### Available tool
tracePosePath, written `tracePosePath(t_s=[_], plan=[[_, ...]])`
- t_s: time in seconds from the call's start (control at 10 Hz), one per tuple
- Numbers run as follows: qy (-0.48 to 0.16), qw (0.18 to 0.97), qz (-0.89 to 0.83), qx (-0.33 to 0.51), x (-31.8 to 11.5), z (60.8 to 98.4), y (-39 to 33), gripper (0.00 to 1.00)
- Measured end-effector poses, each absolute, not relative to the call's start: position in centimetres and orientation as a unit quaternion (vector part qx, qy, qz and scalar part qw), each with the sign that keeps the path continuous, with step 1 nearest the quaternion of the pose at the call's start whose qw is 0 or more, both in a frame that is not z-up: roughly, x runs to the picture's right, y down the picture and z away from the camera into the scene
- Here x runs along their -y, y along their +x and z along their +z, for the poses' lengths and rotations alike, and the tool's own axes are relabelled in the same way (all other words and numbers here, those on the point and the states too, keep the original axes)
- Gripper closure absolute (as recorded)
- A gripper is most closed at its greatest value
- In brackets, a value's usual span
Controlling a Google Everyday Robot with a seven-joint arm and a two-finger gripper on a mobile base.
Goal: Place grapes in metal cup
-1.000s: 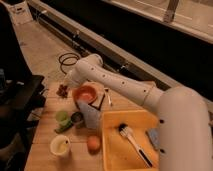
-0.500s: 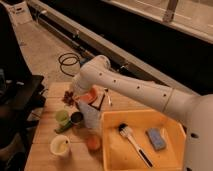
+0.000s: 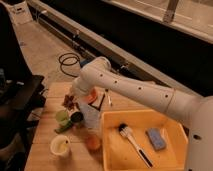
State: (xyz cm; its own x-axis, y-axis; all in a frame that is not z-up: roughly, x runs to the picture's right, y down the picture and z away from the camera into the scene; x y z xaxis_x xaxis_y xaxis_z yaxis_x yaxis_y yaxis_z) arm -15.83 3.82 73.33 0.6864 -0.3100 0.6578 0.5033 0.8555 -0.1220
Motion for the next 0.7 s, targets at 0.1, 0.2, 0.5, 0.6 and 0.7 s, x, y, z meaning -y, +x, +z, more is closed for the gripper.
tracePosePath(t_s=[0.1,0.2,0.5,0.6,0.7], plan=[[-0.148,0.906,-0.224,0.326,-3.8,73.3,-15.8,1.0],[-0.148,0.906,-0.224,0.326,-3.8,73.3,-15.9,1.0],[-0.148,0.912,-0.216,0.315,-4.7,72.7,-15.6,1.0],[-0.149,0.916,-0.209,0.309,-5.4,72.2,-15.1,1.0],[-0.152,0.92,-0.2,0.302,-6.8,71.5,-14.8,1.0]])
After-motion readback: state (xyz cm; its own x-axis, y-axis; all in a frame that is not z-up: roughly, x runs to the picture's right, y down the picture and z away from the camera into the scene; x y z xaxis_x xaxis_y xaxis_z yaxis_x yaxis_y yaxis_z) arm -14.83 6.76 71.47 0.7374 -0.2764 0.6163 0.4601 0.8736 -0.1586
